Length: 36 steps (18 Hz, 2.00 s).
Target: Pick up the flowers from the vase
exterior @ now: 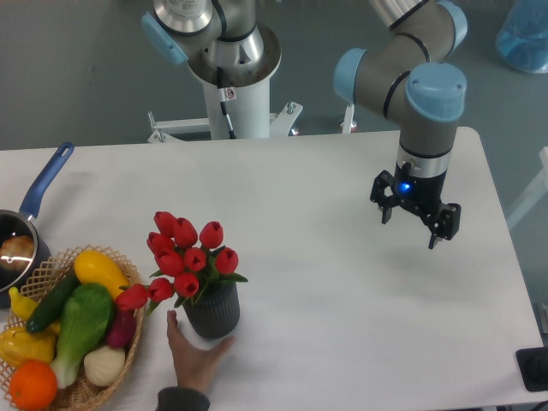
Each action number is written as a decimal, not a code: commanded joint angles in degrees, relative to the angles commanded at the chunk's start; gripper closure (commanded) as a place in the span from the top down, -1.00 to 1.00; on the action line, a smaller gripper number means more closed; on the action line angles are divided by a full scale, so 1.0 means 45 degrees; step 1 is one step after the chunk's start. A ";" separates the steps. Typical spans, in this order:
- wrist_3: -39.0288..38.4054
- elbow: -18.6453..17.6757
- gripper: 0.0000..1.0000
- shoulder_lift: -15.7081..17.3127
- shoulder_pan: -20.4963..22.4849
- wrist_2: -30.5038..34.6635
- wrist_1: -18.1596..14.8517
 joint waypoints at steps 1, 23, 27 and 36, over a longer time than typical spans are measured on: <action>0.0000 -0.0039 1.00 0.0000 -0.0019 0.0019 0.0000; -0.0660 -0.1329 1.00 0.0312 -0.0875 -0.3691 0.0273; -0.3083 -0.0880 1.00 0.0351 -0.2146 -0.3730 0.0293; -0.4334 -0.0371 1.00 0.0957 -0.3943 -0.3827 0.0332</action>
